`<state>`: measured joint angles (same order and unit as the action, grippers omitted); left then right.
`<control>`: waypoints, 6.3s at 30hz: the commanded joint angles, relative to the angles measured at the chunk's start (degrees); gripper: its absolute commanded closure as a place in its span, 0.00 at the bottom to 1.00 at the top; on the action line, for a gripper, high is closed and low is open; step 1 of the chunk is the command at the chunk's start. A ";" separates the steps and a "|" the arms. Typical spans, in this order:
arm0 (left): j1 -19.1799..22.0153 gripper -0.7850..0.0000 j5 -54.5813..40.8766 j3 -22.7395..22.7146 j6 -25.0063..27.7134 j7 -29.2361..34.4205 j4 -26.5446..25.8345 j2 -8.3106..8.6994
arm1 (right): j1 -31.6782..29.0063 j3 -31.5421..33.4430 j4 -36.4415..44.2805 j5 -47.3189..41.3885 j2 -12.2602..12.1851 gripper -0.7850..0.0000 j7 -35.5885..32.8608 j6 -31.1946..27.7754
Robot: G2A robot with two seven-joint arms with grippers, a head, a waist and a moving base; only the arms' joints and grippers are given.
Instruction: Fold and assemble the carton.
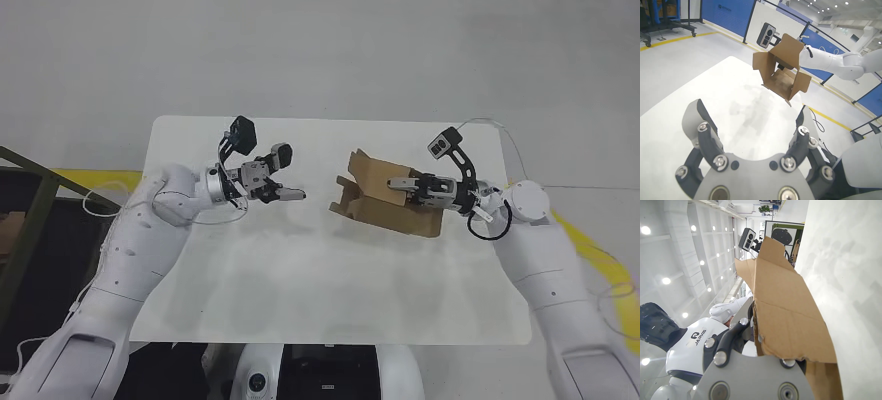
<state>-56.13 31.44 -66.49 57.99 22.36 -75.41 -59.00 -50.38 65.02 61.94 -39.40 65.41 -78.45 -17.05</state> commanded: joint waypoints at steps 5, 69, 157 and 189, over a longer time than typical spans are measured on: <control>0.32 0.00 17.50 1.77 0.01 -15.85 0.25 0.50 | 1.90 -1.39 -4.68 -1.46 0.80 1.00 -0.41 -1.49; 17.48 0.00 43.91 42.48 0.01 -68.65 9.45 0.81 | 2.40 -2.16 -4.80 -3.38 2.74 1.00 -2.98 -5.80; 20.31 0.14 27.41 47.15 0.01 -68.64 12.43 -0.52 | 0.39 -1.29 -2.03 -2.15 2.74 1.00 -3.98 -4.81; 21.19 0.54 24.62 48.53 0.01 -68.65 13.19 -1.02 | -0.94 -0.30 -0.35 -3.91 2.28 1.00 -5.09 -3.69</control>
<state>-34.91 56.16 -17.90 58.00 -46.29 -62.28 -60.05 -51.32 64.74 61.59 -43.31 67.69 -83.58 -20.71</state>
